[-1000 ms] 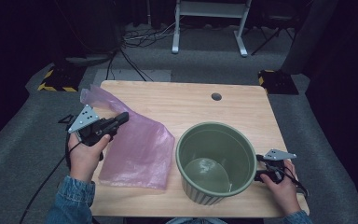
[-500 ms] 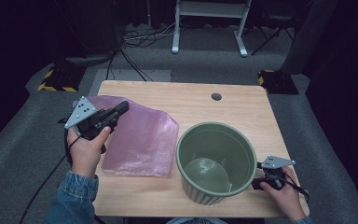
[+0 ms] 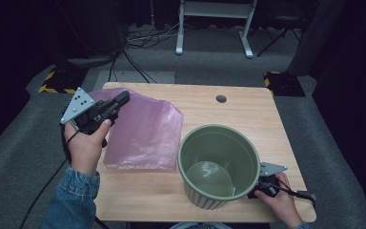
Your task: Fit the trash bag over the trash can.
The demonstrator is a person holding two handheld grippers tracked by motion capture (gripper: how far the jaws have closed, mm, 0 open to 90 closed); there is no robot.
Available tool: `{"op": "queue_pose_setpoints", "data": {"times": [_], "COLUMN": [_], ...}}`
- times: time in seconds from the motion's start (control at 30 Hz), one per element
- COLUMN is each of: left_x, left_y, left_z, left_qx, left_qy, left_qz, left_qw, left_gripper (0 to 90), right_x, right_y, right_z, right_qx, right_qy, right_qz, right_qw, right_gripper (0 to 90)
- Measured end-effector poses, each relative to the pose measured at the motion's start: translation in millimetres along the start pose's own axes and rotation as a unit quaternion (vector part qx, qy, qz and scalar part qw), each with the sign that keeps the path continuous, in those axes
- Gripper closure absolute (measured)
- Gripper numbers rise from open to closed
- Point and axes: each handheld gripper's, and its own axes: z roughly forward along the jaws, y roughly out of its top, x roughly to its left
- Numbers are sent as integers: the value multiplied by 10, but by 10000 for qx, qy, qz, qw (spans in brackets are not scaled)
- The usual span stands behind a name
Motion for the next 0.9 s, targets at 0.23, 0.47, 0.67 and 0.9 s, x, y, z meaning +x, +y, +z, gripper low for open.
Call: {"op": "queue_pose_setpoints", "data": {"times": [0.23, 0.47, 0.67, 0.9], "left_x": [-37, -52, -9, -5], "left_y": [204, 408, 502, 674], "left_z": [-4, -6, 20, 48], "left_qx": [-122, -147, -134, -82], "left_qy": [-48, -100, -112, -177], "left_qz": [85, 220, 225, 371], "left_qw": [9999, 9996, 9996, 9991], "left_gripper": [897, 897, 897, 897], "right_x": [27, 28, 28, 28], "right_y": [38, 41, 40, 40], "right_z": [46, 51, 51, 51], "right_qx": [26, 28, 31, 29], "right_qy": [-13, -11, -9, -9], "right_qz": [-60, -64, -60, -59], "right_qw": [10000, 10000, 10000, 10000], "right_gripper": [254, 253, 252, 253]}}
